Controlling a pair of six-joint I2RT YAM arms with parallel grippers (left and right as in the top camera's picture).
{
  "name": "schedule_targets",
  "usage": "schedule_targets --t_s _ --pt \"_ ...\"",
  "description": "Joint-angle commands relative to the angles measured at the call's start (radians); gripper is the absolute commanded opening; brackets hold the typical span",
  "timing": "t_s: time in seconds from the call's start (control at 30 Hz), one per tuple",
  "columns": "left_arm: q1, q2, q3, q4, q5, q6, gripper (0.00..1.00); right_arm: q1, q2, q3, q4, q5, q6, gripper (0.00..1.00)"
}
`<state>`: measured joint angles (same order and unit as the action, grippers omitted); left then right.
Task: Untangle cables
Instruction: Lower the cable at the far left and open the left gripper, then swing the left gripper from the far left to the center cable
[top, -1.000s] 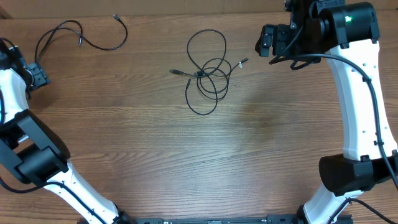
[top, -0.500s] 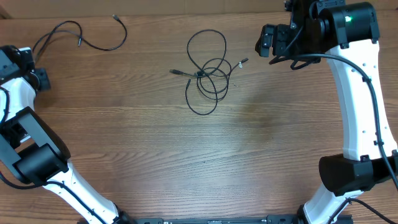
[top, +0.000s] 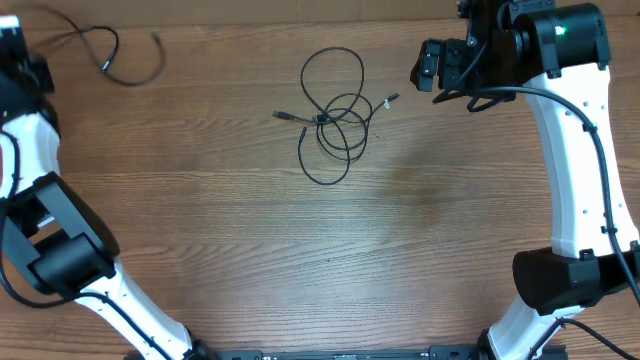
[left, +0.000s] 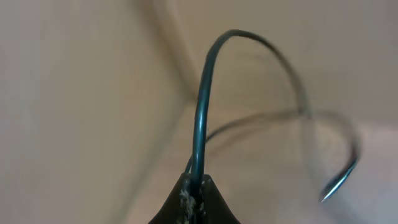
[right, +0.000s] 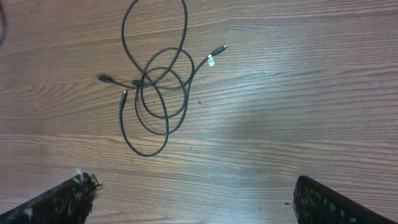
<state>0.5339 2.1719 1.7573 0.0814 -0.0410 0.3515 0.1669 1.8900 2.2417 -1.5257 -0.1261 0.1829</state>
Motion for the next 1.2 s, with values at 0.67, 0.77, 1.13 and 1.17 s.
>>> schedule_targets --t_s 0.67,0.77,1.13,1.17 --pt "-0.072 -0.039 0.052 -0.354 0.122 -0.122 0.42 -0.001 -0.003 0.002 0.005 0.006 0.000 1.00" --pt "-0.072 -0.098 0.052 -0.356 0.201 -0.192 0.46 -0.001 -0.003 0.002 0.005 0.006 0.000 1.00" --pt "-0.127 -0.258 0.051 -0.669 0.948 -0.809 0.60 -0.001 -0.003 0.002 0.005 0.006 0.000 1.00" --pt "-0.152 -0.256 0.051 -0.735 0.966 -0.809 0.56 -0.001 -0.003 0.002 0.005 0.006 0.000 1.00"
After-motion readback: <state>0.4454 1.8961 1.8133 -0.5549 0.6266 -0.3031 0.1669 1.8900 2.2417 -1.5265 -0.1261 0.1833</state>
